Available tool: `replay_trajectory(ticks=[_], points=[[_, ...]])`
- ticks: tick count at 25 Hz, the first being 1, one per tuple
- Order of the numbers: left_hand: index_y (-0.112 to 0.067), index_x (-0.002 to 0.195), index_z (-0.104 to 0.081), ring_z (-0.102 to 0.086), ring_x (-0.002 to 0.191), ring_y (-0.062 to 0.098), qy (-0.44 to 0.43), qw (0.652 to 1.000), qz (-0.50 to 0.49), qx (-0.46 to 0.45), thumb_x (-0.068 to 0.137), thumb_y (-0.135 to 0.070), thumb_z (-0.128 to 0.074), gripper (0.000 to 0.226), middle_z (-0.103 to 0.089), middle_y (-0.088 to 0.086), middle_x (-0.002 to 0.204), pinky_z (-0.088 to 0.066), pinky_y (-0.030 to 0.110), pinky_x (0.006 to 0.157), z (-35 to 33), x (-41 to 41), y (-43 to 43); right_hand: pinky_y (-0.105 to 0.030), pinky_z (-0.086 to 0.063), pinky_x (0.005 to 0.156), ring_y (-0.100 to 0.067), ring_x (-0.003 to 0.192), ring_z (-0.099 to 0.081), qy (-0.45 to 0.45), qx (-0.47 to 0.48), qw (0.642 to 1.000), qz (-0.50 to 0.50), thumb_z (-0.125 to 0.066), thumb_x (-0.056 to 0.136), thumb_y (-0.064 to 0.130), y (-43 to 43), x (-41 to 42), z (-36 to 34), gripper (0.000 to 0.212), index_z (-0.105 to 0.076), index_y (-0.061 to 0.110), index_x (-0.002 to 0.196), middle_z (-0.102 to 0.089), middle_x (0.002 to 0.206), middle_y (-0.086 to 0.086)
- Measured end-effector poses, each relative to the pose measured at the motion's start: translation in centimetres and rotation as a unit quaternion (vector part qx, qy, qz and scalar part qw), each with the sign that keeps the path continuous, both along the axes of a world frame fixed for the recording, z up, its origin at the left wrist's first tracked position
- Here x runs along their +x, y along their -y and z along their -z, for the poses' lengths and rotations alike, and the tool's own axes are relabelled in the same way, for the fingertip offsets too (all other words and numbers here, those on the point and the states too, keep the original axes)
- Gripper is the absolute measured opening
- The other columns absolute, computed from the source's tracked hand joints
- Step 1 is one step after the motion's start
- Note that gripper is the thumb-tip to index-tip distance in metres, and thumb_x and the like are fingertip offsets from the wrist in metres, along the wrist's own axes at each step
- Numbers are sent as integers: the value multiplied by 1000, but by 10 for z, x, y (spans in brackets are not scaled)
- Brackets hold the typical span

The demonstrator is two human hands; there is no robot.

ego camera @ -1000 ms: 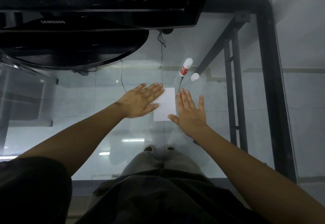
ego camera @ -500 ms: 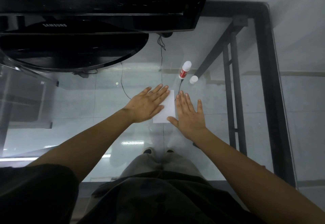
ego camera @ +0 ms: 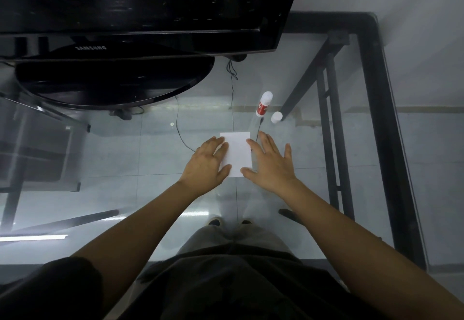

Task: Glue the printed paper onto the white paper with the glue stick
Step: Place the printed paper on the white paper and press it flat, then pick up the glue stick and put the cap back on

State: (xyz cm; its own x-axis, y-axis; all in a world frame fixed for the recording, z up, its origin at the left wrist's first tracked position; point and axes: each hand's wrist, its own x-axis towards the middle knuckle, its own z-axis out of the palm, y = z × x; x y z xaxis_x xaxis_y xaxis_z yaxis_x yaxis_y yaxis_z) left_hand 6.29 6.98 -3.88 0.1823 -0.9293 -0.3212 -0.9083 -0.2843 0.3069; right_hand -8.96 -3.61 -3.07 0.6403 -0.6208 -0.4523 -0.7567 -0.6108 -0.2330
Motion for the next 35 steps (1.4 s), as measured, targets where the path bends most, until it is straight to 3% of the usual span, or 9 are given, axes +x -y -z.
replay_trajectory(ticks=[4,8,13,20,25,28,30,32,35], points=[[-8,138,-35,-27,136,28,-70,996,-52,-38,89,-35,-55,59,-27,12,152,-28,38,111,-11,-1,7,-53,-5,112,-22,143,-6,60,3,998,34,-51,85,52,-1,-4,-3,77,-12,23,145,-9,157,-3],[-7,138,-38,-35,134,26,-126,970,-131,-160,92,-24,-54,52,-37,13,148,-24,26,107,-25,1,36,-40,2,113,-22,144,-1,73,-59,992,86,-29,94,50,3,-24,6,67,-5,15,147,-3,157,-5],[-6,135,-45,-48,125,27,-179,963,-120,-164,89,-24,-61,52,-51,14,138,-30,22,102,-32,-6,107,-35,11,109,-21,142,14,13,-39,997,58,-18,96,47,10,-42,21,66,10,13,145,14,156,-7],[-5,116,-54,-58,106,23,-236,947,-127,-175,89,-22,-62,34,-63,14,116,-40,22,86,-26,-14,131,-37,11,109,-22,142,14,16,-40,997,59,-16,95,50,11,-43,31,68,13,13,144,14,156,-7],[-14,134,-40,-59,92,12,-408,875,-211,-155,98,-34,-41,41,-50,3,114,-51,22,80,-56,-18,112,-35,11,109,-20,141,16,19,-21,997,65,-20,96,48,11,-43,26,68,13,14,144,17,155,-6],[-17,126,-38,-56,79,9,-423,847,-254,-198,98,-33,-40,33,-50,-4,99,-47,19,70,-79,-9,91,-40,3,114,-23,144,4,17,2,995,100,-30,97,42,16,-32,5,64,-3,13,147,2,157,-7],[-17,106,-39,-53,72,8,-410,841,-262,-237,98,-29,-40,14,-53,-2,90,-45,23,67,-97,0,80,-43,-13,115,-26,140,-21,143,3,972,185,-38,96,39,22,-11,-28,54,-26,13,143,-25,152,-9],[-22,92,-37,-50,66,7,-391,842,-254,-272,99,-30,-35,10,-55,-2,86,-45,21,61,-114,6,70,-31,-35,104,-18,127,-41,326,57,905,268,-41,94,42,28,10,-72,47,-42,17,134,-45,138,-3],[-25,85,-35,-48,61,2,-316,861,-226,-329,99,-33,-32,16,-51,-7,78,-41,13,51,-134,3,53,-10,-36,77,-2,108,-53,448,195,828,276,-40,81,65,23,31,-133,59,-55,26,122,-57,119,15]])
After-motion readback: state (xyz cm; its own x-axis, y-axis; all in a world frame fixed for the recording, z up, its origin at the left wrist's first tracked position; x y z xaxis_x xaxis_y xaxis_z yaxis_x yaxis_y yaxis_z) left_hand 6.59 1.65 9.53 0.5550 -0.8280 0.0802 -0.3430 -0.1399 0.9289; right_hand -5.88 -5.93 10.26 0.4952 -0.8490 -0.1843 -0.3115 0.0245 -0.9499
